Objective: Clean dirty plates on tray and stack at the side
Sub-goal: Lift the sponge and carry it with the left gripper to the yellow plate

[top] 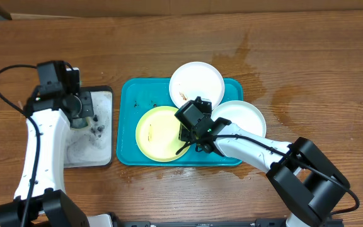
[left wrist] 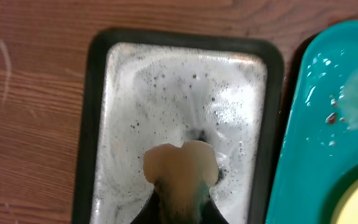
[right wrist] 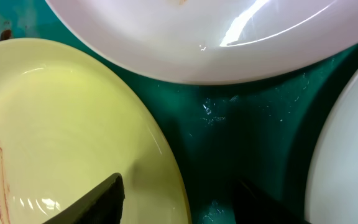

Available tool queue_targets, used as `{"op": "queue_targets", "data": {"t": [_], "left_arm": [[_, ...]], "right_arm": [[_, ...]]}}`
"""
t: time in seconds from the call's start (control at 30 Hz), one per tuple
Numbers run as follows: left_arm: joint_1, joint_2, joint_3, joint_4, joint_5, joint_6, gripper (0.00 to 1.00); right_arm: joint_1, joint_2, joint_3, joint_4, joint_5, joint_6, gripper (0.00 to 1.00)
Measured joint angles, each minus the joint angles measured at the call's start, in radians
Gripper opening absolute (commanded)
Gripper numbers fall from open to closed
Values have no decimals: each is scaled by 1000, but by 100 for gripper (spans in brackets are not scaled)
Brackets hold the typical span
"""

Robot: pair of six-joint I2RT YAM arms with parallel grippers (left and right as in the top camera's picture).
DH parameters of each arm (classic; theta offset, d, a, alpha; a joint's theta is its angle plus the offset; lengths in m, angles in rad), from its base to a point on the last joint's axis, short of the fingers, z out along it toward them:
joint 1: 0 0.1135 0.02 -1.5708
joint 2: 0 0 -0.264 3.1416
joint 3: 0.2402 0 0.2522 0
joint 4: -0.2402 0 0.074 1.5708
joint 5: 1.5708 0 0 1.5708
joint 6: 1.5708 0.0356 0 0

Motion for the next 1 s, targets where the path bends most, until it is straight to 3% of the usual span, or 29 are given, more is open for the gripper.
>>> {"op": "queue_targets", "data": {"t": [0.33,0.7,1.0], "left_arm": [[43,0,114,-127,98,20,4],[51,1,113,89,77,53,4],[52,1,113,108,75,67,4]], "right_arm": [[0,0,0,6,1,-1,57],[0,0,0,6,0,-23,57],[0,0,0,6,0,-25,57]]}}
